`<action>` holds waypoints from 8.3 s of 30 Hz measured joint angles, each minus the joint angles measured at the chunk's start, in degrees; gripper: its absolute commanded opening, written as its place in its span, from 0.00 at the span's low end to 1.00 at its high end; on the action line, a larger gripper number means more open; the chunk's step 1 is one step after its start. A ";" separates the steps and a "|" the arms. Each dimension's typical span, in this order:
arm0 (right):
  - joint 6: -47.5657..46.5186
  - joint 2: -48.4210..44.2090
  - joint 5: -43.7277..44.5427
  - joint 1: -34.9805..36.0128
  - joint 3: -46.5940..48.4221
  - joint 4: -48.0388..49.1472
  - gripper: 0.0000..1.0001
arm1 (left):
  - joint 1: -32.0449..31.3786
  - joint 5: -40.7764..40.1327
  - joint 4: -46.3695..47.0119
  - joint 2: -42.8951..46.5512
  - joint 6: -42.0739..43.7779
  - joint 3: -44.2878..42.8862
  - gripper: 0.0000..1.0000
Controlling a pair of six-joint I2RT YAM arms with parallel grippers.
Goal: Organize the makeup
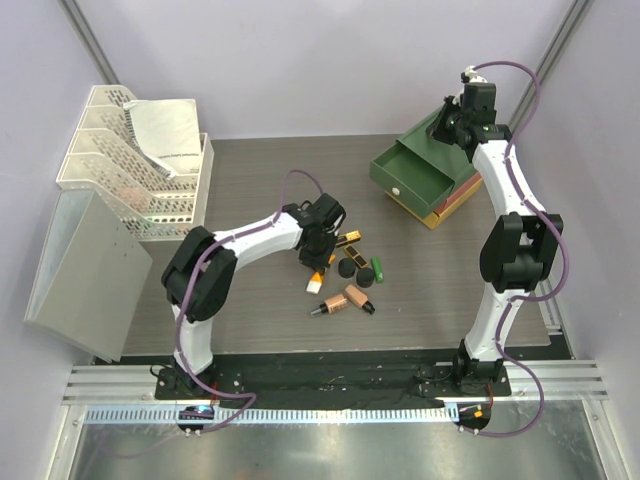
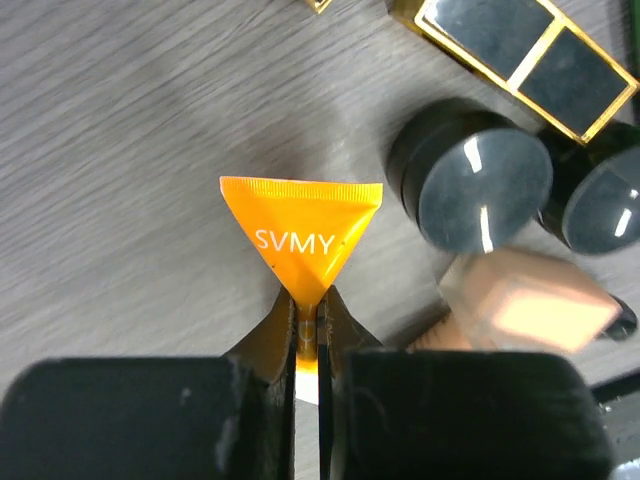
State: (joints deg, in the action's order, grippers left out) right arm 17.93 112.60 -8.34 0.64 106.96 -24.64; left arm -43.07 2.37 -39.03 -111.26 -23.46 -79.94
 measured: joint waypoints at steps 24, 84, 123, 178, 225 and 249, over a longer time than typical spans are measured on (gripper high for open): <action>0.00 -0.17 0.00 0.00 -0.52 0.50 0.01 | 0.81 23.54 27.87 -3.67 -28.22 -30.51 0.00; -0.24 -0.09 -0.48 0.00 -0.90 1.01 0.01 | -7.72 5.27 -5.40 8.74 16.52 3.28 0.81; -0.31 0.07 -0.57 0.00 -0.39 0.72 0.01 | -8.35 6.03 -3.30 2.60 6.91 -32.98 0.00; -0.68 0.04 -0.76 0.00 -0.50 0.81 0.01 | 0.74 16.46 34.64 -19.28 -29.11 -51.12 0.01; -0.68 0.15 -0.76 0.00 -0.52 0.74 0.01 | -6.84 2.36 18.62 -29.73 -15.02 -64.32 0.00; -0.72 -0.11 -0.63 -0.02 -0.85 0.83 0.01 | -7.69 3.21 24.00 -29.79 -10.93 -61.59 0.00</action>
State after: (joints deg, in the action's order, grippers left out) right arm 17.21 112.49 -8.97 0.62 106.10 -23.81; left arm -50.76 5.58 -15.03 -141.05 -34.39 -141.53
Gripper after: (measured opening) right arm 0.015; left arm 0.002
